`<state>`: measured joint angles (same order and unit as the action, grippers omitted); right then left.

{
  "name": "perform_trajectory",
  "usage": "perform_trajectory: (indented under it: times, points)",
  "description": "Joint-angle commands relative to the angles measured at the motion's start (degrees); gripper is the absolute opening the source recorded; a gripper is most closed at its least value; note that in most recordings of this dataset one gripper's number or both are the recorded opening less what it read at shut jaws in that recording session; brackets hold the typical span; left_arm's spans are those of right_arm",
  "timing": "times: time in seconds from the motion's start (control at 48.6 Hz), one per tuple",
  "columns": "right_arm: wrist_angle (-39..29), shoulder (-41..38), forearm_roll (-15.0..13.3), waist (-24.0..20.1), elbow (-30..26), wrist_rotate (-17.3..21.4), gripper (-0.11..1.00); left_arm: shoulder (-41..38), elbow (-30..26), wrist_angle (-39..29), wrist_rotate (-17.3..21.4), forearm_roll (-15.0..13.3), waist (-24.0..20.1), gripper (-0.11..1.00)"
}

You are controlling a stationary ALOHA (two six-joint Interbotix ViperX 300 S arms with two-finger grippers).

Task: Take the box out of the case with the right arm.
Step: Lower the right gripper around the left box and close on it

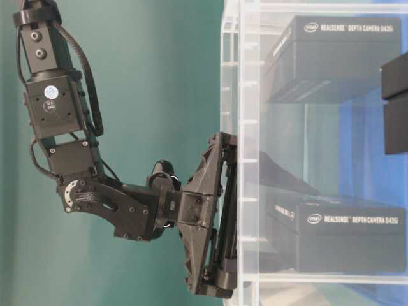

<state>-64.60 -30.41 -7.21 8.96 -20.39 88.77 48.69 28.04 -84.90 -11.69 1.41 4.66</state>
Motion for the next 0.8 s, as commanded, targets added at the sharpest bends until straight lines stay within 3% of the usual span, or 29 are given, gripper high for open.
perform_trajectory:
  times: [0.0, 0.37, 0.432, 0.535, 0.782]
  points:
    - [0.35, 1.05, 0.35, -0.26, -0.44, 0.09, 0.94, 0.0, -0.62, 0.18, -0.09, 0.18, 0.09, 0.02]
    - [0.35, 0.53, 1.41, -0.35, -0.44, 0.09, 0.92, 0.09, -0.62, -0.79, -0.09, 0.18, 0.09, 0.02]
    - [0.26, 0.62, 1.49, -0.35, -0.44, 0.26, 0.88, 0.09, -0.62, -0.88, -0.09, 0.18, 0.09, 0.02]
    - [0.26, 0.53, 1.41, -0.35, -0.44, 1.32, 0.71, 0.09, -0.62, -0.88, -0.09, 0.09, 0.09, 0.02]
    - [-0.44, 0.53, 1.23, -0.62, -0.62, 2.11, 0.7, 0.09, -0.62, -0.88, -0.09, 0.18, 0.09, 0.02]
